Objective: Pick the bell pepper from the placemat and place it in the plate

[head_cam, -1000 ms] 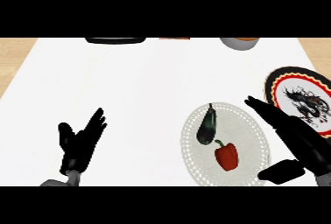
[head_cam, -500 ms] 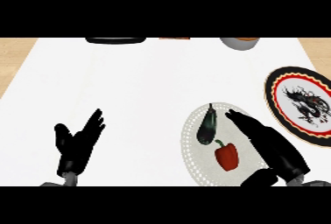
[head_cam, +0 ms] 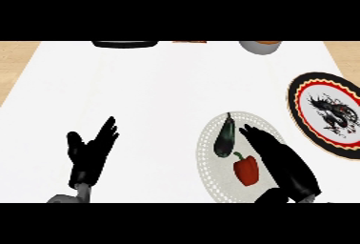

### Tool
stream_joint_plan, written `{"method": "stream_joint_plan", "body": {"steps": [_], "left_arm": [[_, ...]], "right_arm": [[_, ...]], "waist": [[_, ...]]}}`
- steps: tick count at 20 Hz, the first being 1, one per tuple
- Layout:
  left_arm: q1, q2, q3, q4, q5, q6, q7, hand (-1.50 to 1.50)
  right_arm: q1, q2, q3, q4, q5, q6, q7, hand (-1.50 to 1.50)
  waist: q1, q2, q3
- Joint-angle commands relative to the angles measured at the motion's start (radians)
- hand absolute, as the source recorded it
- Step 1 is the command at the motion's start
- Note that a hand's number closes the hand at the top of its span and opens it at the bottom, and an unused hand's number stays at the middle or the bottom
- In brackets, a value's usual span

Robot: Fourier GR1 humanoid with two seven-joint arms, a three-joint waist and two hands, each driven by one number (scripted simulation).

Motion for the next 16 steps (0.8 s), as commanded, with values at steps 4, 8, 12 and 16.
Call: {"method": "stream_joint_plan", "body": {"steps": [4,8,12,16], "left_arm": [[0.059,-0.036,0.014,0.009,-0.045,-0.036,-0.061,0.00],[0.056,-0.020,0.060,-0.056,-0.038,-0.046,0.020,0.00],[0.048,-0.047,0.068,-0.019,-0.061,-0.069,-0.013,0.00],[0.074,-0.063,0.034,-0.068,-0.082,-0.043,0.021,0.00]], "right_arm": [[-0.028,0.088,-0.019,0.091,0.120,0.008,-0.005,-1.50],[0.031,0.103,-0.035,0.159,0.152,-0.033,-0.104,-1.50],[-0.036,0.126,-0.069,0.215,0.179,0.037,-0.109,-1.50],[-0.017,0.097,0.005,0.253,0.231,0.054,-0.156,1.50]], "waist": [[0.002,0.000,0.000],[0.002,0.000,0.000],[0.002,0.000,0.000],[0.003,0.000,0.000]]}}
